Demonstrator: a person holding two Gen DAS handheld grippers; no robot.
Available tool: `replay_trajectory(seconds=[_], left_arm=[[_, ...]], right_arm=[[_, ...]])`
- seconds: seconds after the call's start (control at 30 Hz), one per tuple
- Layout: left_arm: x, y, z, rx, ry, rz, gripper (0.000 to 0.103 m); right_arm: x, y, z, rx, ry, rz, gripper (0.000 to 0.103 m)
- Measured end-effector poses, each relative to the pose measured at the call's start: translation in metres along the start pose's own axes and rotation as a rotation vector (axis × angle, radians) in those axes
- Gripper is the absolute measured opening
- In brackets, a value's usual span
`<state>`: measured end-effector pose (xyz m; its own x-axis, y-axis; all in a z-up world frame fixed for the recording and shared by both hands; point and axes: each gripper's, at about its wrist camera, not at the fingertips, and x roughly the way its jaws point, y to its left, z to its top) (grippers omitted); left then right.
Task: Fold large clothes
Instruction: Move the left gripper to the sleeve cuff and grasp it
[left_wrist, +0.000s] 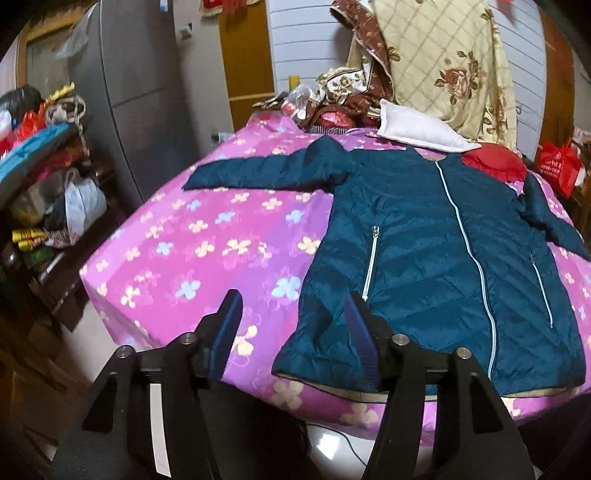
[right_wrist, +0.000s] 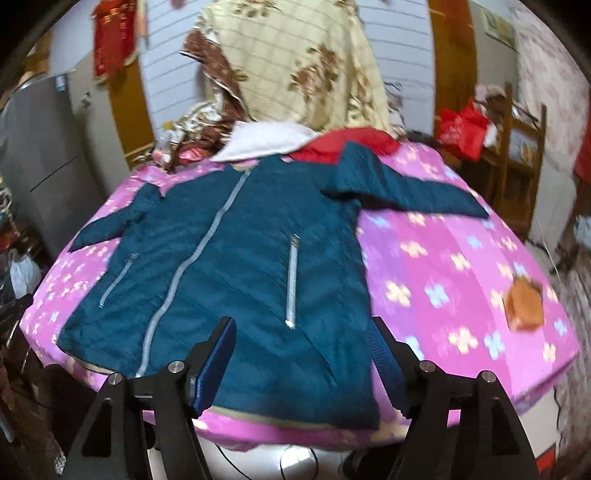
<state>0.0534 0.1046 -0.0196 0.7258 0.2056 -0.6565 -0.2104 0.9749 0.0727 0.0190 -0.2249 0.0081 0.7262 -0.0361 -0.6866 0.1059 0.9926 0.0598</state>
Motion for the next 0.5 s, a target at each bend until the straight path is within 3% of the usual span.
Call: replay_trajectory(seconds=[0.3, 0.5], left_arm=[[0.012, -0.005, 0.002, 0.036, 0.003, 0.020, 0.061], [0.043, -0.003, 0.007, 0.024, 0.042, 0.044, 0.061]], right_arm=[[0.024, 0.056, 0.021, -0.130, 0.001, 0.056, 0.071], [0.055, 0.083, 0.035, -0.161, 0.026, 0.094, 0.071]])
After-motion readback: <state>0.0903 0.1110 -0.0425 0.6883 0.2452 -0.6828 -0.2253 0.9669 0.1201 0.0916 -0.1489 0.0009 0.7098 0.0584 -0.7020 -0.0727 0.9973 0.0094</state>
